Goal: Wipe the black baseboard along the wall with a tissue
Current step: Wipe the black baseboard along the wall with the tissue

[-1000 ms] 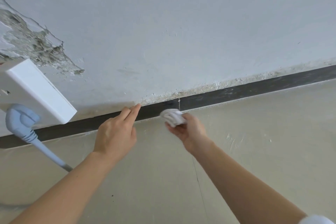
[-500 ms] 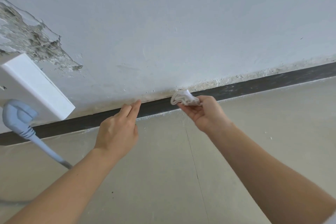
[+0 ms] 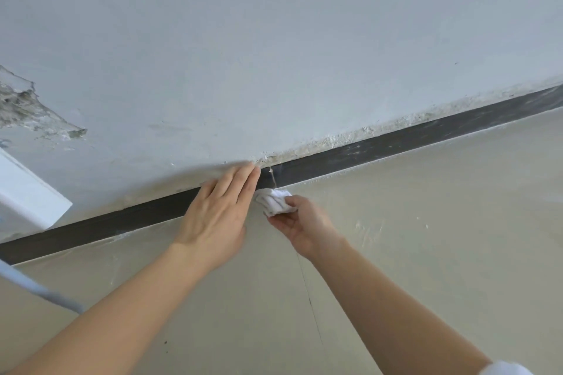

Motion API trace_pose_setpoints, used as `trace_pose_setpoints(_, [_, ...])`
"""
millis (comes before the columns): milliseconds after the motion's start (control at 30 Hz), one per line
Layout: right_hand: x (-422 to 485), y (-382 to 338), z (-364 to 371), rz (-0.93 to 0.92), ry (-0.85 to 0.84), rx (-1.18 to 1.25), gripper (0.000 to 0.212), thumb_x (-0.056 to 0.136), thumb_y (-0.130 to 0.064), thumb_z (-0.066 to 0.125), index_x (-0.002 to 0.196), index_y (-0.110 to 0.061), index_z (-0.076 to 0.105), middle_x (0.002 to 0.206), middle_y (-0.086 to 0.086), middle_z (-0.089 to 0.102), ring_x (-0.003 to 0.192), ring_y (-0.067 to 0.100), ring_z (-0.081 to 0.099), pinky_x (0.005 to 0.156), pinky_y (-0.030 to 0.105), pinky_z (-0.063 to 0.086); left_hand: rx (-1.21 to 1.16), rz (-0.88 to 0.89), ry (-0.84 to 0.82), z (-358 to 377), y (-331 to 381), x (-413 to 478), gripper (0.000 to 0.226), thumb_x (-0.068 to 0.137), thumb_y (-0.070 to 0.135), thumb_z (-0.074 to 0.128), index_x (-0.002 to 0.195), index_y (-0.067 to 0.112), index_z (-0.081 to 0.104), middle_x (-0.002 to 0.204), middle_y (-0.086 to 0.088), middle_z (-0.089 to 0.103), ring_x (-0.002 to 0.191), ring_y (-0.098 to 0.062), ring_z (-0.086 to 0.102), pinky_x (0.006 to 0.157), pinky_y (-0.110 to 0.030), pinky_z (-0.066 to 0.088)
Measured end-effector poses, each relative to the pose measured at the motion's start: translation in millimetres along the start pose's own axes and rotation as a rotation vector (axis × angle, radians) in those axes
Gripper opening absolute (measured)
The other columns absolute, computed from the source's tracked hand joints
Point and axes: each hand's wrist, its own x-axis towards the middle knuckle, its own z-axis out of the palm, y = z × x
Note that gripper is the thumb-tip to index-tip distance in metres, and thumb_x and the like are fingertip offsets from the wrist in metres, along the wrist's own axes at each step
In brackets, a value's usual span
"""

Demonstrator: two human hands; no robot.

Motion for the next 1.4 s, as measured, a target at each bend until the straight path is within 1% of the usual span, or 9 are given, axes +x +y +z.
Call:
trace_pose_setpoints(133, [12.9, -0.3, 8.0, -0.040, -0.017, 0.043, 0.026, 0.096, -0.002, 0.041, 0.114, 0.008, 0.056, 0.091, 0.020, 0.065, 0.076, 0.027, 0.065, 0.064, 0.033, 0.056, 0.060, -0.003, -0.006, 2.4, 3.3, 3.2, 0.080, 0.058, 0.008, 0.060, 0.136, -0.001, 0.044, 0.145, -0.010, 0.040, 0.130, -0.027, 0.040, 0.097, -0.043, 0.041])
trace_pose_setpoints(367, [12.6, -71.4, -35.2, -0.201, 0.138, 0.160, 0.023, 0.092, 0.007, 0.037, 0.107, 0.013, 0.054, 0.087, 0.026, 0.060, 0.064, 0.031, 0.065, 0.045, 0.033, 0.057, 0.067, -0.029, 0.025, 7.0, 5.1, 3.8, 0.077, 0.061, 0.004, 0.059, 0.137, -0.003, 0.042, 0.140, -0.014, 0.043, 0.124, -0.030, 0.038, 0.100, -0.040, 0.027])
trace_pose_setpoints(567, [-6.8, -104.8, -78.7, -0.388, 0.240, 0.346, 0.018, 0.092, 0.003, 0.042, 0.099, 0.008, 0.057, 0.092, 0.024, 0.062, 0.075, 0.029, 0.065, 0.059, 0.034, 0.061, 0.049, -0.063, 0.010, 8.7, 8.7, 3.9, 0.079, 0.061, 0.004, 0.064, 0.136, -0.004, 0.042, 0.131, -0.017, 0.048, 0.116, -0.029, 0.039, 0.099, -0.038, 0.031])
trace_pose_setpoints(667, [-13.9, -88.0, -72.9, -0.352, 0.266, 0.342, 0.018, 0.091, 0.000, 0.041, 0.096, 0.006, 0.057, 0.085, 0.022, 0.061, 0.071, 0.029, 0.063, 0.059, 0.034, 0.061, 0.038, -0.061, 0.013, 9.1, 9.6, 4.6, 0.081, 0.058, 0.004, 0.068, 0.135, -0.006, 0.043, 0.127, -0.018, 0.050, 0.112, -0.029, 0.041, 0.098, -0.038, 0.032])
trace_pose_setpoints(833, [-12.3, -29.4, -27.0, -0.062, 0.037, 0.056, 0.020, 0.094, -0.004, 0.043, 0.103, 0.005, 0.059, 0.086, 0.020, 0.065, 0.070, 0.027, 0.064, 0.060, 0.031, 0.059, 0.034, -0.053, 0.012, 11.5, 8.2, 5.8, 0.078, 0.063, 0.007, 0.058, 0.137, -0.006, 0.038, 0.122, -0.018, 0.052, 0.102, -0.031, 0.050, 0.093, -0.040, 0.042])
trace_pose_setpoints(900, [-13.1, -19.8, -8.2, -0.028, -0.057, 0.000, 0.019, 0.094, -0.006, 0.045, 0.100, 0.003, 0.061, 0.086, 0.019, 0.066, 0.070, 0.025, 0.066, 0.064, 0.030, 0.059, 0.027, -0.044, 0.012, 11.7, 6.7, 6.1, 0.078, 0.062, 0.009, 0.052, 0.137, -0.006, 0.037, 0.119, -0.018, 0.053, 0.098, -0.031, 0.052, 0.092, -0.038, 0.039])
trace_pose_setpoints(1000, [-16.0, -31.2, 6.6, -0.069, -0.110, 0.066, 0.018, 0.093, -0.003, 0.046, 0.090, 0.004, 0.062, 0.082, 0.019, 0.066, 0.068, 0.025, 0.066, 0.067, 0.030, 0.059, -0.001, -0.050, -0.003, 8.8, 6.8, 5.5, 0.083, 0.056, 0.009, 0.064, 0.134, -0.007, 0.042, 0.115, -0.017, 0.055, 0.095, -0.031, 0.054, 0.088, -0.039, 0.046])
trace_pose_setpoints(1133, [-22.2, -66.3, -3.9, -0.113, -0.037, 0.162, 0.016, 0.094, 0.002, 0.041, 0.091, 0.009, 0.056, 0.078, 0.023, 0.063, 0.054, 0.025, 0.067, 0.057, 0.032, 0.060, -0.017, -0.045, -0.011, 4.0, 7.2, 5.5, 0.080, 0.059, 0.011, 0.062, 0.134, -0.008, 0.042, 0.115, -0.018, 0.055, 0.095, -0.032, 0.054, 0.089, -0.041, 0.049])
trace_pose_setpoints(1400, [-34.5, -128.8, -63.9, -0.337, 0.195, 0.386, 0.022, 0.092, -0.002, 0.039, 0.092, 0.006, 0.059, 0.084, 0.018, 0.061, 0.064, 0.023, 0.066, 0.057, 0.031, 0.061, -0.014, -0.063, -0.028, 3.9, 9.8, 6.4, 0.075, 0.067, 0.015, 0.068, 0.134, -0.007, 0.043, 0.113, -0.017, 0.055, 0.092, -0.031, 0.053, 0.089, -0.041, 0.048])
